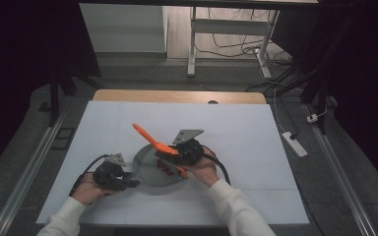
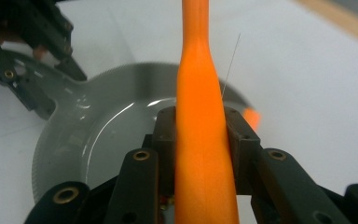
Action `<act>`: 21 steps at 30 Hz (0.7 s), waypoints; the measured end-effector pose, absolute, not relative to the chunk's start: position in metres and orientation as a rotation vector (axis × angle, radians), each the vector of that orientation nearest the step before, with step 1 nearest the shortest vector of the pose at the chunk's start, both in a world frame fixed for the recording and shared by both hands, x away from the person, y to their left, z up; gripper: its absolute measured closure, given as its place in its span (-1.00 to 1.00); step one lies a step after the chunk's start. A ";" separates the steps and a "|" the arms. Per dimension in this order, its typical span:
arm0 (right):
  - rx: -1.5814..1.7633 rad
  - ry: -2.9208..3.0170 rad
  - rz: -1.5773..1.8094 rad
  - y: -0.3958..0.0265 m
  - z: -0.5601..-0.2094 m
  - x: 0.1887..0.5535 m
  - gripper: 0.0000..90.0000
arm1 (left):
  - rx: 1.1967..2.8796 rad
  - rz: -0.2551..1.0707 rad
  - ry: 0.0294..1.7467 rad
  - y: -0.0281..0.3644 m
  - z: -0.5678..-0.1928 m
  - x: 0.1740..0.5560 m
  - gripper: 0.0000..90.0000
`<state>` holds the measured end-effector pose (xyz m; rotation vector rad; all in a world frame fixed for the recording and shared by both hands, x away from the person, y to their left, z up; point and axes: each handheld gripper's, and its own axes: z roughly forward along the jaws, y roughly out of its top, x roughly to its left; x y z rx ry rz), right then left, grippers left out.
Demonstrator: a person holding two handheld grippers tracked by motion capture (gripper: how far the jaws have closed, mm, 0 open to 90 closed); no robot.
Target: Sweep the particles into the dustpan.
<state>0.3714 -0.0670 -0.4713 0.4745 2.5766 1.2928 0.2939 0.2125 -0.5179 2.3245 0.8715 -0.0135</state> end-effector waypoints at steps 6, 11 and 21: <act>0.550 2.463 1.276 -0.105 -0.452 0.367 0.55 | 2.325 -0.013 0.871 0.212 -0.518 0.294 0.37; 0.608 2.428 1.215 -0.132 -0.454 0.365 0.55 | 2.324 -0.005 0.875 0.212 -0.517 0.293 0.37; 0.647 2.473 1.097 -0.136 -0.473 0.368 0.55 | 2.322 -0.006 0.878 0.214 -0.516 0.292 0.37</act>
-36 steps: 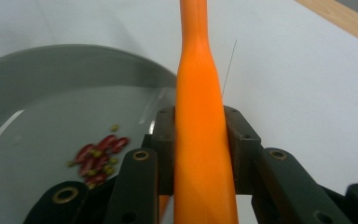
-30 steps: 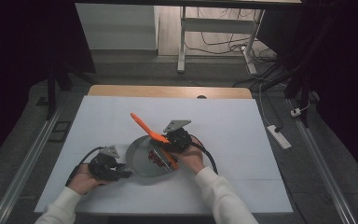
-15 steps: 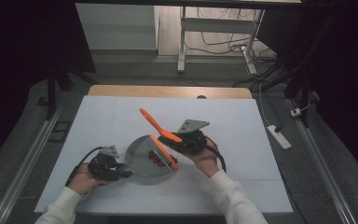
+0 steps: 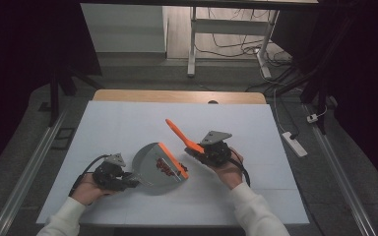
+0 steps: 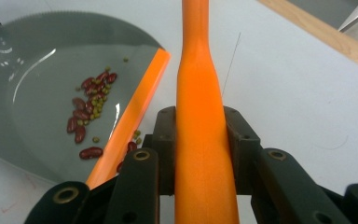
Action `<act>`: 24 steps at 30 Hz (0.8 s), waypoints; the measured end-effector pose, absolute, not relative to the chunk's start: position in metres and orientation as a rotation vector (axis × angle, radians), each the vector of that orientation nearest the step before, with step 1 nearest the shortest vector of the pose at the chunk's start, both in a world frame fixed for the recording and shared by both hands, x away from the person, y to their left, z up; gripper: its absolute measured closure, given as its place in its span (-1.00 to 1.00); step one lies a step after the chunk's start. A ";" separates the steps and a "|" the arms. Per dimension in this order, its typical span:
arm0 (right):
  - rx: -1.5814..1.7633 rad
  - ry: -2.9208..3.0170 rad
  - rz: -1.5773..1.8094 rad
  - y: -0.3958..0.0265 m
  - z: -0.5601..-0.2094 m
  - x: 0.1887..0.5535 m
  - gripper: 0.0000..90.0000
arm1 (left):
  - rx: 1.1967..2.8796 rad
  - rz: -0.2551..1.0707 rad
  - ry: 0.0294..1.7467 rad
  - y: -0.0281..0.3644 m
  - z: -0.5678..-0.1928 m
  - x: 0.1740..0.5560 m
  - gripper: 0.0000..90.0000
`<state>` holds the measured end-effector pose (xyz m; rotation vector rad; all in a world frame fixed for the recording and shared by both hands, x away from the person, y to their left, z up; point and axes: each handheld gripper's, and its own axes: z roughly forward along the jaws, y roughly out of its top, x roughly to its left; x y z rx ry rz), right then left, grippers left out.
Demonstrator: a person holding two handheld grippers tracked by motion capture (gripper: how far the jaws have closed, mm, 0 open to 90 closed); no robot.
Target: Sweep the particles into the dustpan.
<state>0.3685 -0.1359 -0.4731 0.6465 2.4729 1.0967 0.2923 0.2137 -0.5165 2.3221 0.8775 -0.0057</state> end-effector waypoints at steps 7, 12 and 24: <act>0.650 2.497 1.067 -0.132 -0.481 0.366 0.55 | 2.326 -0.010 0.876 0.216 -0.515 0.290 0.37; 0.649 2.514 1.048 -0.129 -0.486 0.366 0.55 | 2.325 -0.013 0.879 0.217 -0.515 0.289 0.37; 0.705 2.546 1.148 -0.115 -0.493 0.358 0.55 | 2.328 -0.013 0.877 0.216 -0.515 0.289 0.37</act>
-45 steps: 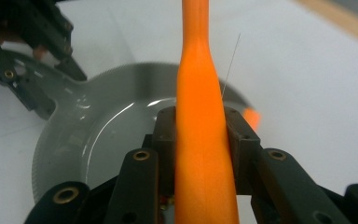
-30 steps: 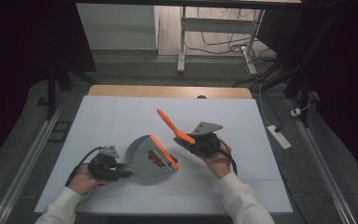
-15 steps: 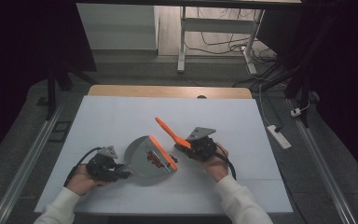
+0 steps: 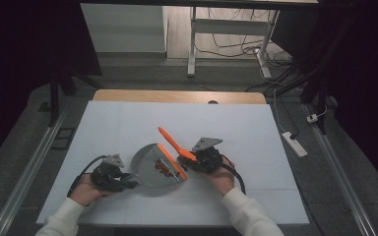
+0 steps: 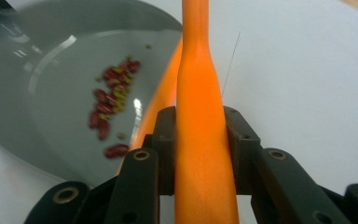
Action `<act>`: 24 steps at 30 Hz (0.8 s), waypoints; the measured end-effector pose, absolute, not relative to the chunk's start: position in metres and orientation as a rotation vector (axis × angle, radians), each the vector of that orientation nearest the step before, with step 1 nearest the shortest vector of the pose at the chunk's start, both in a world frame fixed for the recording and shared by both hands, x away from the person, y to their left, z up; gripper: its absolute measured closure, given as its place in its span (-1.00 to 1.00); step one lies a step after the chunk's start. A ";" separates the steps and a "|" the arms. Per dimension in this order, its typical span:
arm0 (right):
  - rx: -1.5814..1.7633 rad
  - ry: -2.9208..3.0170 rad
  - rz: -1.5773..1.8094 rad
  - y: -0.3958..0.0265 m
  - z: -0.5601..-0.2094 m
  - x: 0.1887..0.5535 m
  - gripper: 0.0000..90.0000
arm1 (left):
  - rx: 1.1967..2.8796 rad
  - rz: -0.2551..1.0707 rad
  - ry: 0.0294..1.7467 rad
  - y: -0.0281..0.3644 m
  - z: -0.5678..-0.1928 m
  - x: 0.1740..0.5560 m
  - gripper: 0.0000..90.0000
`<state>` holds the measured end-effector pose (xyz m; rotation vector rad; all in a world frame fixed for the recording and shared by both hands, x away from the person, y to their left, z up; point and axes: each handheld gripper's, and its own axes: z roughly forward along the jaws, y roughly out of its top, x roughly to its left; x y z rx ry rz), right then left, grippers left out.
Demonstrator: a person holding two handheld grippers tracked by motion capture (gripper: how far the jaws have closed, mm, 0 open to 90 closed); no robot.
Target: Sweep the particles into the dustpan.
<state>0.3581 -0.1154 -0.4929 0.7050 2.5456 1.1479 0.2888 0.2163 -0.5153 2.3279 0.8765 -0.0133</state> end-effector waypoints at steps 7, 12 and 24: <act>0.660 2.550 1.200 -0.100 -0.491 0.347 0.55 | 2.332 -0.010 0.878 0.216 -0.516 0.289 0.37; 0.616 2.546 1.267 -0.097 -0.483 0.341 0.55 | 2.332 -0.013 0.877 0.216 -0.516 0.289 0.37; 0.747 2.433 1.240 -0.132 -0.471 0.354 0.55 | 2.313 -0.006 0.873 0.217 -0.516 0.286 0.37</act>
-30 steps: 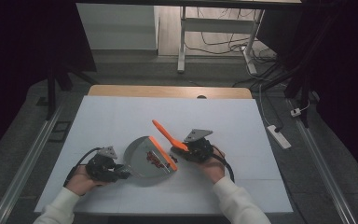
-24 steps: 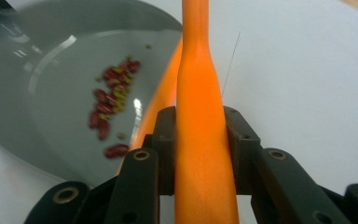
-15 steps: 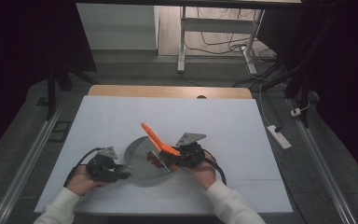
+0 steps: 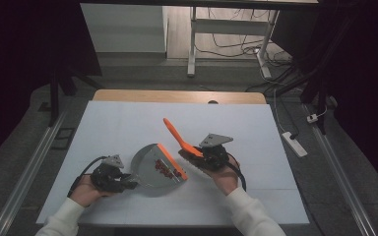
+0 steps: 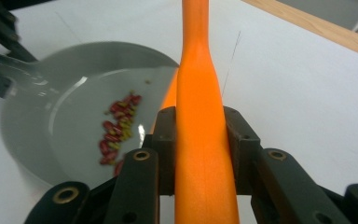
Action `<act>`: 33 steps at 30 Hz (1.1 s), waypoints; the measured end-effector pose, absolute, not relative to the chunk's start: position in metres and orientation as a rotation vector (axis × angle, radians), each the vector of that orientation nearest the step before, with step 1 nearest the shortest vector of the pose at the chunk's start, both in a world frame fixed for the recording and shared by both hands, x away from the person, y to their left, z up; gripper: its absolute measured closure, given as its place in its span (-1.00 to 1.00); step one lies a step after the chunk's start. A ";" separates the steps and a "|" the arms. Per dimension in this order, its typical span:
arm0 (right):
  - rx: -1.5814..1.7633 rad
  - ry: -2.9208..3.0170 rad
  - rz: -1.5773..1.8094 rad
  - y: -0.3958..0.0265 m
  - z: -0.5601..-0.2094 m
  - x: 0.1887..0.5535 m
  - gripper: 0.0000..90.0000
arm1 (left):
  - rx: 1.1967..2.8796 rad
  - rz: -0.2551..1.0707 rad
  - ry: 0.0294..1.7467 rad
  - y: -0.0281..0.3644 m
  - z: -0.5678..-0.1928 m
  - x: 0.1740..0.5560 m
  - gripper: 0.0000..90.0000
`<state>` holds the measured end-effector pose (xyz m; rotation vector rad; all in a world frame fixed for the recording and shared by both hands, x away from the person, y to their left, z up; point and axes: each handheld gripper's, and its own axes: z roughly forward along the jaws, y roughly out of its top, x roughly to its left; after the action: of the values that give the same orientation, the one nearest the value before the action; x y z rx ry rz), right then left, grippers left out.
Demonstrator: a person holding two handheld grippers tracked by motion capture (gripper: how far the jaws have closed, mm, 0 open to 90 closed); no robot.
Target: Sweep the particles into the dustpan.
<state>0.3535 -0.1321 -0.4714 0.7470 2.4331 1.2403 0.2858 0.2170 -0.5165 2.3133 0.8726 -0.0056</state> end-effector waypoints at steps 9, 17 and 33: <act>0.784 2.442 1.149 -0.143 -0.484 0.353 0.55 | 2.323 -0.019 0.833 0.216 -0.513 0.275 0.37; 0.795 2.475 1.139 -0.143 -0.494 0.345 0.55 | 2.321 -0.036 0.825 0.215 -0.512 0.275 0.37; 0.707 2.516 1.170 -0.121 -0.496 0.322 0.55 | 2.329 -0.038 0.821 0.210 -0.513 0.275 0.37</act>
<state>0.3221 -0.1205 -0.4965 0.7065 2.5163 1.1702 0.2749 0.2102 -0.5129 2.3289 0.8214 -0.0380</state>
